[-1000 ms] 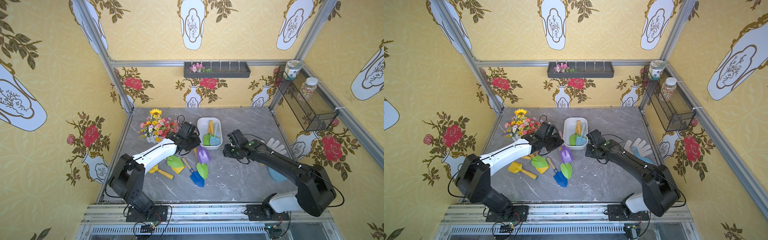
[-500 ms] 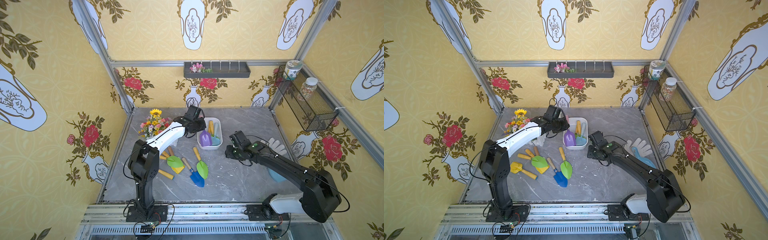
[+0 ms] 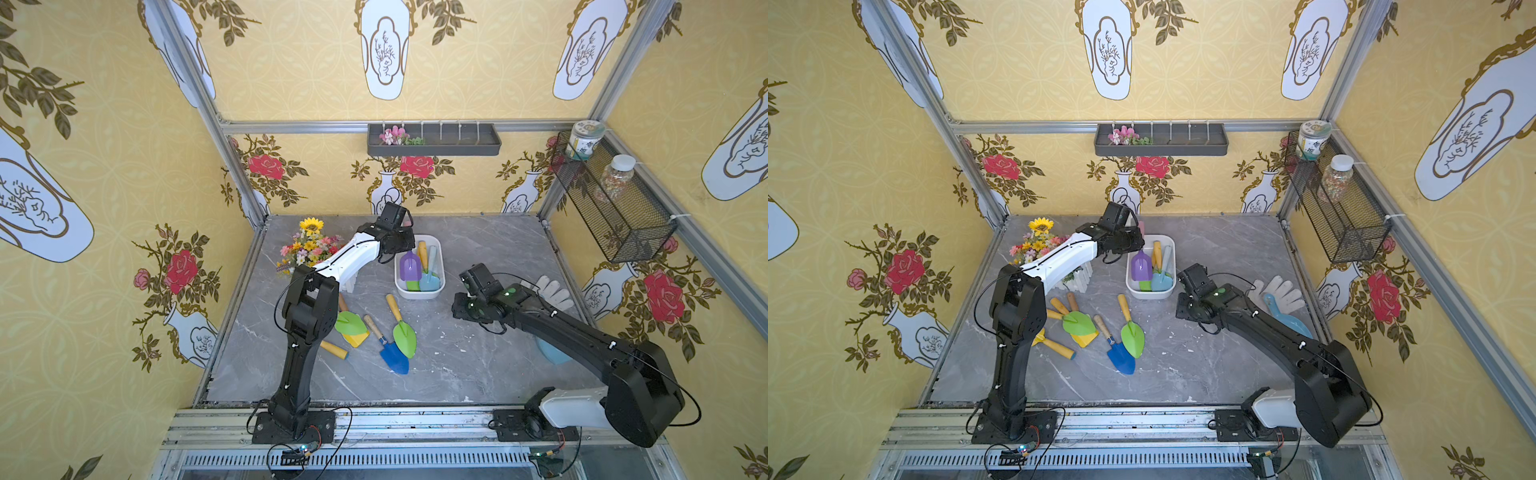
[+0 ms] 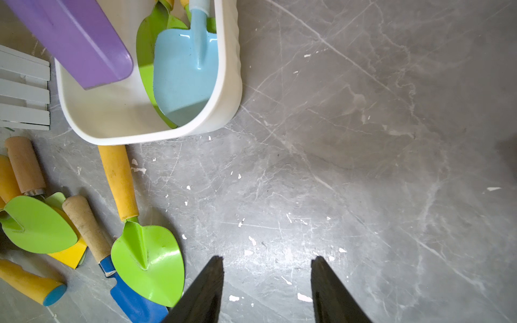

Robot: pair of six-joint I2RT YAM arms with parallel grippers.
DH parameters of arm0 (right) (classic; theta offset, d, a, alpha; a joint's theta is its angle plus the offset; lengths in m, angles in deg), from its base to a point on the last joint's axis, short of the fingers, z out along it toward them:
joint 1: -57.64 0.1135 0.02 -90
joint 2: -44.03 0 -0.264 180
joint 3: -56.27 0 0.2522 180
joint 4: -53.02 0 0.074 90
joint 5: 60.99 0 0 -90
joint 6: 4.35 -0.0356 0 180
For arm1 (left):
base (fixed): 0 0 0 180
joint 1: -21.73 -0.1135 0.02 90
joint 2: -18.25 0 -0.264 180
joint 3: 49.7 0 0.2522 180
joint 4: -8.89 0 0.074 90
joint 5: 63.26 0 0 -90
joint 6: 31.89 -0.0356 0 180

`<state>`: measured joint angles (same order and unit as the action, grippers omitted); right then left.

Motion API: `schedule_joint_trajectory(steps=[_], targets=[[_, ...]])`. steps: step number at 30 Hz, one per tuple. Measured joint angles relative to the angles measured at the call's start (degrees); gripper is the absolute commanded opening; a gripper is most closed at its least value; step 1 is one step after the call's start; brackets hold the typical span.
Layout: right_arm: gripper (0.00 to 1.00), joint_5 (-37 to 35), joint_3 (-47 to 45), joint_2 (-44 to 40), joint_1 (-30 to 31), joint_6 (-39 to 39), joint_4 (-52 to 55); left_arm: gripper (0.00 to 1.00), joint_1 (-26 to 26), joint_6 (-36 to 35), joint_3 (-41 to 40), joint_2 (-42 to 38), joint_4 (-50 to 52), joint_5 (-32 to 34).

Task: Put the shovel into the storage box
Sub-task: Place the shovel in the storage box.

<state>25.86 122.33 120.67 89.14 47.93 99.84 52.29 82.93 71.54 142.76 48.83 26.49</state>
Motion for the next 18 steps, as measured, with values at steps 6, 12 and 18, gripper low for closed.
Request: schedule_joint_trajectory(steps=[6,12,18], targets=[[0.54,0.0,0.1,0.2,0.0,0.0,0.2,0.20,0.0,-0.8,-2.0,1.0,-0.5,-0.2],[0.54,0.0,0.2,0.6,0.0,0.0,0.2,0.22,0.0,-0.7,-4.5,1.4,-1.3,-0.2],[0.54,-0.2,0.1,0.6,-0.1,0.0,0.2,0.28,0.0,-0.3,-4.9,2.4,-1.7,-0.2]])
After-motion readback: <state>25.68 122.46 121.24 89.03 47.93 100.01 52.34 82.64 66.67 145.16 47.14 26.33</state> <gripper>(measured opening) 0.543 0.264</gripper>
